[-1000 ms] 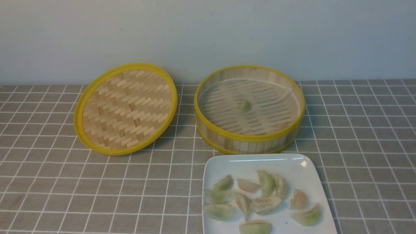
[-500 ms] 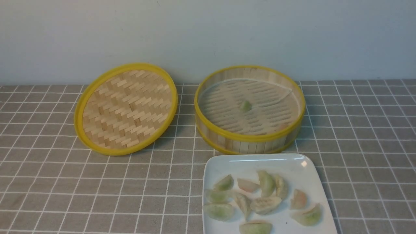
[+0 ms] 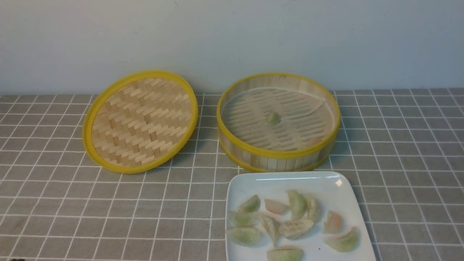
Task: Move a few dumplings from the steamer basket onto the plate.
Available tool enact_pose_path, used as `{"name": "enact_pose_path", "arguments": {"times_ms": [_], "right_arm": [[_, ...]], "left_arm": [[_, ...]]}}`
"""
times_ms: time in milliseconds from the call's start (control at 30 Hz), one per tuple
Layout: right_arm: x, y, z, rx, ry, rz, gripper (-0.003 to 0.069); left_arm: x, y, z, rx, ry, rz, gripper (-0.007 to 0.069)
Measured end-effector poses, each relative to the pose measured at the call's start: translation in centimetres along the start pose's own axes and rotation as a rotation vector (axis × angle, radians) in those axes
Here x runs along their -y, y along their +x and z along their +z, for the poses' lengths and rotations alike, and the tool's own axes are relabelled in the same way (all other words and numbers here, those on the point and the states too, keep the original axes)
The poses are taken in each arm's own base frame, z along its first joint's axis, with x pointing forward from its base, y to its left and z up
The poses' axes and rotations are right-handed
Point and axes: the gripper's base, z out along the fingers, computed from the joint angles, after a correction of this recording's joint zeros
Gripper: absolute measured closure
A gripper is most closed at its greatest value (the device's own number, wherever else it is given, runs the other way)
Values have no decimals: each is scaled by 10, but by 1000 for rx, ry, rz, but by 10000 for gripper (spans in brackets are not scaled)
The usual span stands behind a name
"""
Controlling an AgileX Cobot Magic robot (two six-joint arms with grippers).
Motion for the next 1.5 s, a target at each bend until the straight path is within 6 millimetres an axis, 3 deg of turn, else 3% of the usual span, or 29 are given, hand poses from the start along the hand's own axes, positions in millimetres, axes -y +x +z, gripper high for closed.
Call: {"name": "enact_pose_path", "arguments": {"times_ms": [367, 1500], "right_arm": [[0, 0, 0, 0, 0, 0, 672], [1, 0, 0, 4, 6, -14, 672]], "left_arm": [[4, 0, 0, 5, 70, 98, 629], [4, 0, 0, 5, 72, 99, 629]]}}
